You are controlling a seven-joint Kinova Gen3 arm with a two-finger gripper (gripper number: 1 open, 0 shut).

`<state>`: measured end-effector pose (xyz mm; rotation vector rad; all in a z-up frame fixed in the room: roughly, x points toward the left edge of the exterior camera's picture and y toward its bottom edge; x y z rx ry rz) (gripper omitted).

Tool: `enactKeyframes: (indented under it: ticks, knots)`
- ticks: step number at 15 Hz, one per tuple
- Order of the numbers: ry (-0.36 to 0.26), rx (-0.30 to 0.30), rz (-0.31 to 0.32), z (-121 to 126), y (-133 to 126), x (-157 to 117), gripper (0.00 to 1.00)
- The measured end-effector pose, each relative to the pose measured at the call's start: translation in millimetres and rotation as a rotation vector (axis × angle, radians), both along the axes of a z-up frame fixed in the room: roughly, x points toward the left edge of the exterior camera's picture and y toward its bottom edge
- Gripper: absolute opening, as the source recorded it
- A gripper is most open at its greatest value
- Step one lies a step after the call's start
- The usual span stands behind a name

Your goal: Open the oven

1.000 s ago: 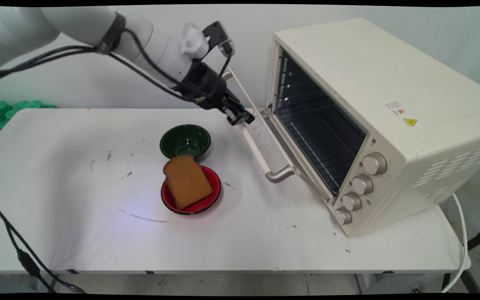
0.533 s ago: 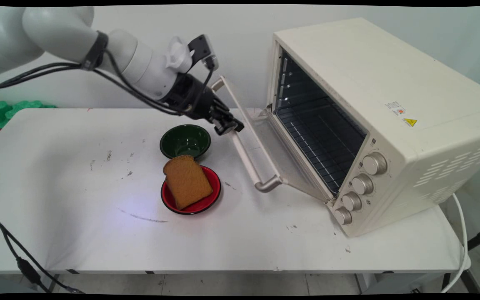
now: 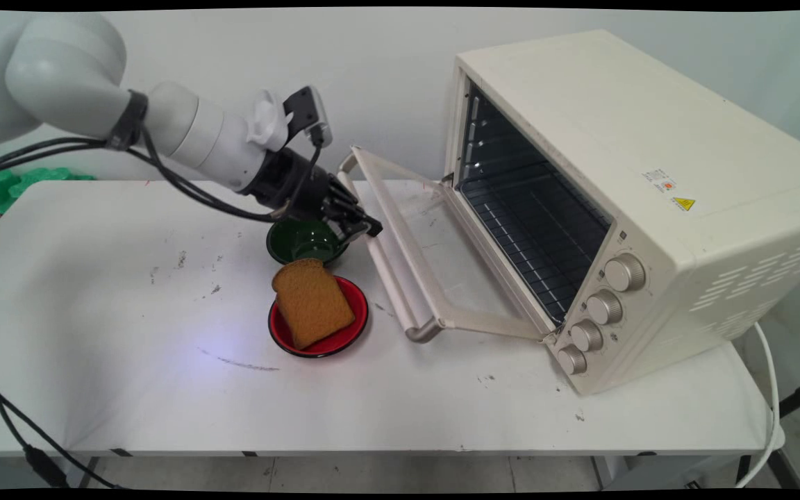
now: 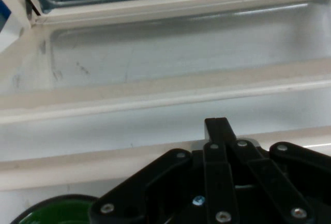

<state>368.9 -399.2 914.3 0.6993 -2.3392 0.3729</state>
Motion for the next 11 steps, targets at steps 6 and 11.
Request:
enactKeyframes:
  ticks: [6, 11]
  knots:
    - [0.004, -0.01, 0.011, -19.2, 7.6, 12.5, 0.0]
    - [0.016, -0.018, 0.016, -33.6, 10.8, 15.8, 0.0]
